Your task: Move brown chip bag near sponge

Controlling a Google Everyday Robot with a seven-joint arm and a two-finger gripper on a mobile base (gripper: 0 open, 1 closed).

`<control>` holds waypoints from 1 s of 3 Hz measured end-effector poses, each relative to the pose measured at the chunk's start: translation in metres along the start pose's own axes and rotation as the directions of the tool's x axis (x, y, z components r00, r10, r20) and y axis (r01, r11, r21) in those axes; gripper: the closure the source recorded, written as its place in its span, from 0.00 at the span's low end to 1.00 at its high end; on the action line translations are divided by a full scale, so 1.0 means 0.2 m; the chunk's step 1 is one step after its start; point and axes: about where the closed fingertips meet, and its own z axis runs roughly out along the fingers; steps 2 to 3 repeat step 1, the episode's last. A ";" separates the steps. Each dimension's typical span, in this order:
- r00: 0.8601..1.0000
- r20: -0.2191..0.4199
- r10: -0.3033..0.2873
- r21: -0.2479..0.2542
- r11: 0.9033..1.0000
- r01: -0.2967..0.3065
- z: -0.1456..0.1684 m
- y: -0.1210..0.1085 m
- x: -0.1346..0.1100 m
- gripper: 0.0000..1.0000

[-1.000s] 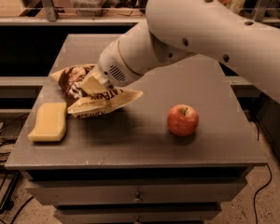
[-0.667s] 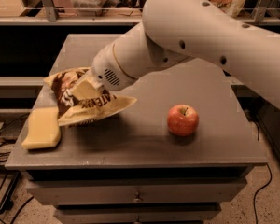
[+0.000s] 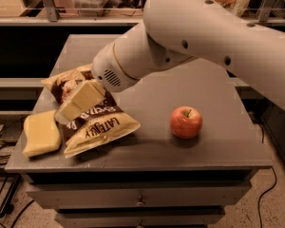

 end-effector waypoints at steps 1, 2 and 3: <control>1.000 0.000 0.000 0.000 1.000 0.000 0.00 0.00 0.00 0.00; 1.000 0.000 0.000 0.000 1.000 0.000 0.00 0.00 0.00 0.00; 1.000 0.000 0.000 0.000 1.000 0.000 0.00 0.00 0.00 0.00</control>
Offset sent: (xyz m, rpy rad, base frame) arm 0.0000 0.0000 0.0000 0.0000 0.0000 0.0000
